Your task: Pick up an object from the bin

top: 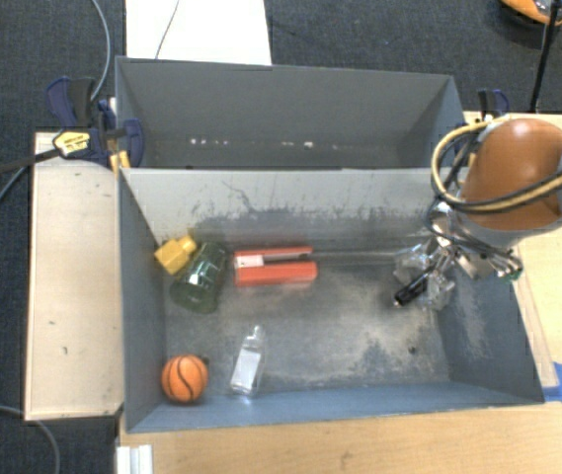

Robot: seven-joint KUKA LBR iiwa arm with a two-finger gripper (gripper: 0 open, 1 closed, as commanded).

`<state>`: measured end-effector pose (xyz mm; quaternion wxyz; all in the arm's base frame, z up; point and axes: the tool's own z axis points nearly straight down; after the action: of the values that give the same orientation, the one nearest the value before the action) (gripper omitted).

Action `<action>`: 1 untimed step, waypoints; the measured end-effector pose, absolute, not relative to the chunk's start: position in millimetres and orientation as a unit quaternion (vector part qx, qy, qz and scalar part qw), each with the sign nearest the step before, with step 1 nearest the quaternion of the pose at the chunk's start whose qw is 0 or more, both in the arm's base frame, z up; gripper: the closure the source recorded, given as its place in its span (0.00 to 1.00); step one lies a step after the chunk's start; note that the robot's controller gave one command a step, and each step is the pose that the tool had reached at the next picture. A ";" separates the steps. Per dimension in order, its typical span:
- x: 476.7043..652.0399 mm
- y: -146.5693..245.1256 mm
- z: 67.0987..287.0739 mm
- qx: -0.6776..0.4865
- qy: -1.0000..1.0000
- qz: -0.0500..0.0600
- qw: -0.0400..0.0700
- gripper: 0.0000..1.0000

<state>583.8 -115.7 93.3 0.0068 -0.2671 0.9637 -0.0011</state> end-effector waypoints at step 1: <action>584.6 -115.9 103.2 -0.267 0.964 -0.002 0.008 1.00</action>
Offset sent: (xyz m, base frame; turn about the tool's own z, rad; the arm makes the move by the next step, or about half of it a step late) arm 0.0000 -0.0001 0.0257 0.0000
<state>584.6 -115.9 103.2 0.0081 -0.2670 0.9637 -0.0019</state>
